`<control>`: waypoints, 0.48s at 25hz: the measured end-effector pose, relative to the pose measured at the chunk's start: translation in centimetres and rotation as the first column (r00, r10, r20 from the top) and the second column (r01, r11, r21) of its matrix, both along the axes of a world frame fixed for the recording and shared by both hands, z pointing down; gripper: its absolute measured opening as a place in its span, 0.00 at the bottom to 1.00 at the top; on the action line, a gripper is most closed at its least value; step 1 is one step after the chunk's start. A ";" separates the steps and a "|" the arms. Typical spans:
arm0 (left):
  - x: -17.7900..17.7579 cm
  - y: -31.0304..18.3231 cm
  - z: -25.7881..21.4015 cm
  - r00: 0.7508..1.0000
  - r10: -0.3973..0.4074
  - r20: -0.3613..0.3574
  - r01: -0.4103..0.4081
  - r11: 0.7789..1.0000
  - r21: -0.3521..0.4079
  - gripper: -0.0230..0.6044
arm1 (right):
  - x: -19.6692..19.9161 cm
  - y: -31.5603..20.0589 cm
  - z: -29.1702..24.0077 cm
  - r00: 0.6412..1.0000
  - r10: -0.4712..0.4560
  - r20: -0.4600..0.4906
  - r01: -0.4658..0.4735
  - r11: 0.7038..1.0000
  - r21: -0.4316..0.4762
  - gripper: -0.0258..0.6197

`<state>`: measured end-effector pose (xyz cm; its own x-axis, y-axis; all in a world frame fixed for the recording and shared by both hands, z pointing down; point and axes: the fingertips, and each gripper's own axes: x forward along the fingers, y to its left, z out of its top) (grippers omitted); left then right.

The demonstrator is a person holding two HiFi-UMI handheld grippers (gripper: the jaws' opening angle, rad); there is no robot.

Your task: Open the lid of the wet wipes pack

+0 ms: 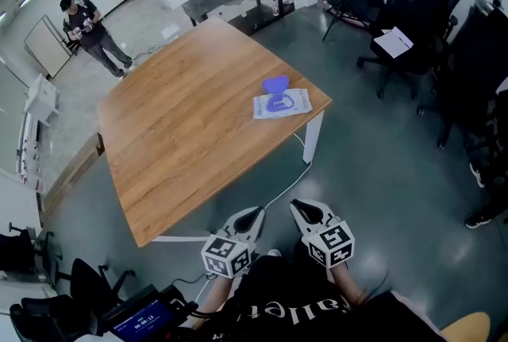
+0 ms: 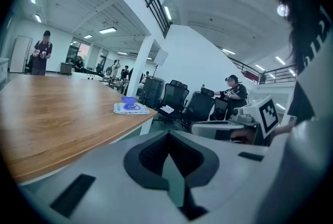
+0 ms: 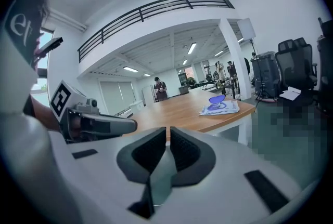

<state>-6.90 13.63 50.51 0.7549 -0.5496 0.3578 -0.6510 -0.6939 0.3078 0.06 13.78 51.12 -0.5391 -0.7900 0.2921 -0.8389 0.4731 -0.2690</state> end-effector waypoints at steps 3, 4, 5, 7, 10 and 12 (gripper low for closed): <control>-1.4 1.8 0.5 0.999 0.035 -0.004 -0.035 0.999 -0.006 0.04 | -1.5 2.0 0.1 1.000 0.030 0.008 -0.030 1.000 -0.003 0.09; -1.8 2.4 0.7 0.999 0.045 -0.008 -0.045 0.999 -0.009 0.04 | -2.0 2.7 0.3 0.999 0.038 0.007 -0.038 0.999 -0.005 0.09; -2.1 2.9 0.9 0.998 0.057 -0.012 -0.057 0.998 -0.012 0.04 | -2.4 3.4 0.4 0.999 0.048 0.005 -0.048 0.999 -0.006 0.09; -2.4 3.8 1.2 0.996 0.086 -0.015 -0.086 0.996 -0.015 0.04 | -2.9 4.8 0.6 0.997 0.071 0.001 -0.071 0.997 -0.009 0.09; -2.5 4.9 1.2 0.992 0.125 -0.019 -0.126 0.992 -0.010 0.04 | -3.1 6.3 0.6 0.994 0.108 -0.001 -0.108 0.994 -0.017 0.09; -2.6 5.3 1.1 0.990 0.141 -0.025 -0.141 0.990 -0.007 0.04 | -3.1 7.0 0.7 0.992 0.125 -0.002 -0.125 0.992 -0.020 0.09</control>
<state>-9.46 18.95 51.59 0.8333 -0.4340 0.3424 -0.5390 -0.7756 0.3286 -3.09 20.81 51.78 -0.4364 -0.8450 0.3091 -0.8913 0.3591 -0.2767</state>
